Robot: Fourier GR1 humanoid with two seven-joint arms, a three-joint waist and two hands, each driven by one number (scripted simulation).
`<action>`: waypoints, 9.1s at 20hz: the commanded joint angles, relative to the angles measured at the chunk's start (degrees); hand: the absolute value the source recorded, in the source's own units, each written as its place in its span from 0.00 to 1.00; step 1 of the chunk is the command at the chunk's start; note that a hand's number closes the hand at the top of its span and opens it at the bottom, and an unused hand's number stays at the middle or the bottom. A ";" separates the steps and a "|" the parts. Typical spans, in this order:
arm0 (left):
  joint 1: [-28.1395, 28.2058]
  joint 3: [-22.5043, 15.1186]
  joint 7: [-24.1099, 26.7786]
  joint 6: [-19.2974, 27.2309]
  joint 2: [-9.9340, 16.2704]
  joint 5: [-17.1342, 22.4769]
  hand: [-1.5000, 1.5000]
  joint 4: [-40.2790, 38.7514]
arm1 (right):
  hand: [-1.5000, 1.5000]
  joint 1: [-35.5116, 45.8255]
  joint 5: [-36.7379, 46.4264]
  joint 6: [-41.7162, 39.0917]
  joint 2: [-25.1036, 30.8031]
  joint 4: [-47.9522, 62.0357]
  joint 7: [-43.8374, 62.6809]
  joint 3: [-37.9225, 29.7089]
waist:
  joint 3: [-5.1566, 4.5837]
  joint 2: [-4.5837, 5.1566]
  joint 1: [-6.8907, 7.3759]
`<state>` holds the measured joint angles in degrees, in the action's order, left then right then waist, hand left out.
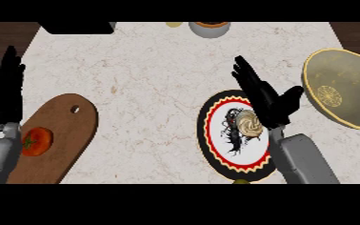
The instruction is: Pick the cupcake from the plate and place it in the bowl
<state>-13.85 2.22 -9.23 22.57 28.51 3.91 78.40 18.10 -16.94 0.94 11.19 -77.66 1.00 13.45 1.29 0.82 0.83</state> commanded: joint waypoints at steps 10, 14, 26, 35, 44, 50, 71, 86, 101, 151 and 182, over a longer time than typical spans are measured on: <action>1.12 -16.53 4.01 -17.68 -10.80 7.54 0.50 9.83 | 0.00 -11.37 21.85 41.59 0.06 2.60 0.27 -8.95 | -1.56 -1.49 -5.36; 4.28 -20.08 5.43 -20.74 -11.39 7.33 0.50 12.15 | 0.00 -13.35 34.02 51.99 -2.16 2.23 2.68 -2.80 | -1.50 -1.14 -1.36; 3.31 -21.22 5.39 -20.79 -12.78 6.25 0.50 11.42 | 0.00 -6.00 46.68 16.54 12.37 4.00 45.47 7.99 | -1.89 -1.15 -0.52; 4.72 -20.11 6.03 -21.51 -12.15 6.25 0.50 11.25 | 0.00 6.96 32.48 -6.80 8.40 -7.52 76.42 6.71 | -1.47 -1.13 -0.89; 4.75 -19.97 4.93 -21.55 -13.19 5.75 0.50 13.73 | 0.00 13.22 29.75 -8.20 5.61 -3.61 83.92 6.96 | -1.37 -1.01 -0.47; 7.32 -18.56 9.71 -24.19 -12.52 5.63 0.50 10.35 | 0.00 12.77 34.87 -5.74 3.53 -2.50 82.25 9.78 | -1.36 -0.94 -0.63; 5.83 -17.55 4.89 -23.50 -15.09 3.08 0.50 13.03 | 0.00 3.31 51.14 -5.74 1.29 -1.06 77.43 8.12 | -1.32 -0.99 -1.08; 7.70 -15.11 8.65 -27.74 -17.72 -0.41 0.50 10.66 | 1.00 1.45 58.46 -3.21 -2.91 7.44 59.84 0.59 | -1.29 -0.83 -0.73; 5.81 -14.07 5.87 -28.17 -18.87 0.08 0.50 11.36 | 1.00 -3.56 62.35 -17.72 6.78 -4.45 18.53 25.69 | -1.18 -1.67 0.30; 3.93 -12.56 5.81 -29.88 -21.96 -3.16 0.50 10.35 | 0.00 18.38 47.33 -10.72 30.76 41.80 -37.36 -12.73 | -1.18 -0.18 1.23; 5.04 -13.15 5.77 -31.01 -22.74 -3.56 0.50 12.81 | 0.00 20.56 27.60 -28.47 50.46 71.52 -44.70 -39.51 | -0.42 1.13 2.35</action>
<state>-8.72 -10.43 -3.20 -8.90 6.23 0.84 90.61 40.37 11.29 -23.59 60.31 -7.06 -41.13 -25.29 0.73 1.86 2.95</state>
